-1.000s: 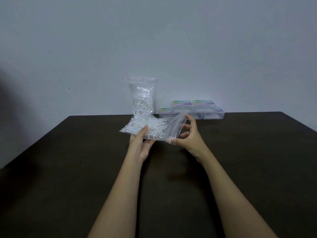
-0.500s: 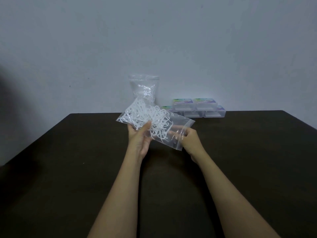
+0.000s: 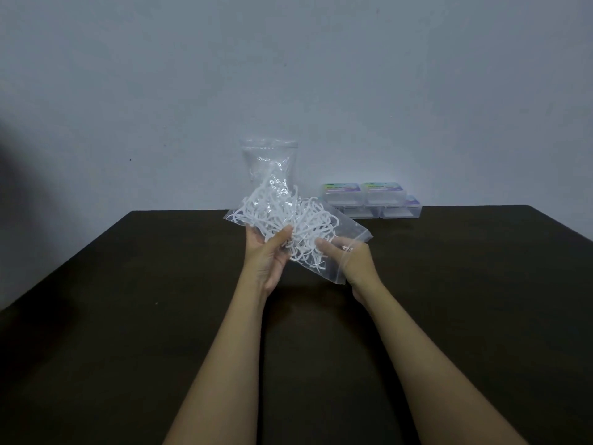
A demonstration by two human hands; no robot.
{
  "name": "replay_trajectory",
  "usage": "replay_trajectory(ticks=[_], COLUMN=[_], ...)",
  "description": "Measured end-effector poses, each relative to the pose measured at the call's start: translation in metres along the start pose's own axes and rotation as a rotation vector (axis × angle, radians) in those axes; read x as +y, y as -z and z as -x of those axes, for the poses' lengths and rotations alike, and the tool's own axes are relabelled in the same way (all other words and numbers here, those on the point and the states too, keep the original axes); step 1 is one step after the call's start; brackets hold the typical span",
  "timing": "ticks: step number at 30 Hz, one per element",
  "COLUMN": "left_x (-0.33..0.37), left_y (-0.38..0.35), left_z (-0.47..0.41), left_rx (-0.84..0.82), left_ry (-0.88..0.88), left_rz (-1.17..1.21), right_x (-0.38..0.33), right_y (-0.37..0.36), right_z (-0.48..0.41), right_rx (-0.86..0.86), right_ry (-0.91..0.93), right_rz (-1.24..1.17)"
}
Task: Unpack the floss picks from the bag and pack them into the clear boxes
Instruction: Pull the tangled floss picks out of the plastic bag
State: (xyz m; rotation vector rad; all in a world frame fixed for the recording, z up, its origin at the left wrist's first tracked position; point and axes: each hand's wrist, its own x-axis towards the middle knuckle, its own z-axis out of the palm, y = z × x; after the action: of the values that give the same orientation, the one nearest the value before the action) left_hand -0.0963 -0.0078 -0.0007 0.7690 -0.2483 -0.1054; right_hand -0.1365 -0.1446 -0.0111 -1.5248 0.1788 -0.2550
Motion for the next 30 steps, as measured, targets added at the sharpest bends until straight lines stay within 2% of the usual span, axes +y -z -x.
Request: replay_trajectory(ticks=[6, 16, 23, 30], left_x=[0.002, 0.008, 0.008, 0.008], left_y=[0.000, 0.012, 0.009, 0.007], left_z=[0.001, -0.005, -0.004, -0.002], left_rx=[0.025, 0.185, 0.117, 0.095], left_ry=[-0.011, -0.016, -0.038, -0.046], left_rz=[-0.003, 0.043, 0.018, 0.007], right_x=[0.000, -0.002, -0.003, -0.001], right_y=[0.002, 0.017, 0.014, 0.006], right_z=[0.000, -0.005, -0.002, -0.001], right_rx=[-0.011, 0.005, -0.059, -0.091], right_ry=[-0.008, -0.029, 0.001, 0.009], right_rz=[-0.028, 0.111, 0.009, 0.269])
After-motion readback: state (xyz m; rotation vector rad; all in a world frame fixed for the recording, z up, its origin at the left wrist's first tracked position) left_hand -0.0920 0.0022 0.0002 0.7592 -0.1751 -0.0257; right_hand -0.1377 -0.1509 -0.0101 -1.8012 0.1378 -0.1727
